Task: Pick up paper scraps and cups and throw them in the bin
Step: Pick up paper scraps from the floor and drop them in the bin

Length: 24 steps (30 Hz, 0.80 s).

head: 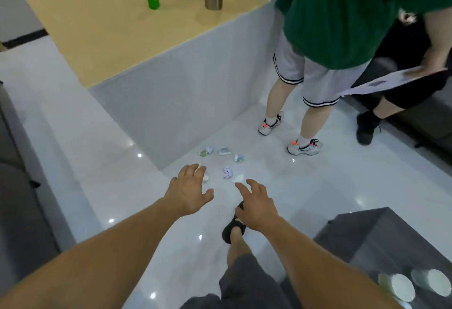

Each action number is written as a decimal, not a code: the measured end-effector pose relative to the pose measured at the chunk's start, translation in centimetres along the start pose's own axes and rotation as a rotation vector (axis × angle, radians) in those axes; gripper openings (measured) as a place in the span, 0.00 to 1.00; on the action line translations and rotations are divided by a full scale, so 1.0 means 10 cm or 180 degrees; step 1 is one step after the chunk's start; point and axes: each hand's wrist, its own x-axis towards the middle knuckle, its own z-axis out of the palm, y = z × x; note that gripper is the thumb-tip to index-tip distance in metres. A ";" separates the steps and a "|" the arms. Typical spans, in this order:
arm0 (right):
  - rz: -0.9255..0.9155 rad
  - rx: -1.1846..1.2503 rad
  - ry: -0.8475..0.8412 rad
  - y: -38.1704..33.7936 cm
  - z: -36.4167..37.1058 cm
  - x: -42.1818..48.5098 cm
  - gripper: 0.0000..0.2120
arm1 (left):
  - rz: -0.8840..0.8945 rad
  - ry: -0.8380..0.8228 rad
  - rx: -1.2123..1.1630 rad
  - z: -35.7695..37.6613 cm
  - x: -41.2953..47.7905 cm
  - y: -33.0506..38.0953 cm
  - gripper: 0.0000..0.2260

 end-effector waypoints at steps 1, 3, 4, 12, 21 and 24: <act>-0.0007 0.0035 -0.0082 0.08 -0.05 0.26 0.33 | -0.0060 -0.0053 -0.0026 0.00 0.26 0.00 0.32; -0.0011 0.0084 -0.0209 0.25 -0.10 0.75 0.32 | -0.0130 -0.0215 -0.0037 0.06 0.76 0.01 0.32; -0.0012 0.0079 -0.0274 0.35 -0.11 0.99 0.32 | -0.0140 -0.0319 -0.0018 0.10 1.01 0.02 0.32; 0.0157 0.0181 -0.0527 1.05 0.51 2.88 0.32 | -0.0064 -0.0680 -0.0111 1.09 2.99 -0.18 0.32; 0.0652 0.0022 -0.0644 1.95 2.63 4.74 0.34 | -0.0211 -0.1231 -0.0357 3.36 4.55 -0.94 0.32; 0.0704 -0.0068 -0.0586 2.17 3.23 5.20 0.36 | -0.0223 -0.1253 -0.0518 3.99 4.72 -1.17 0.31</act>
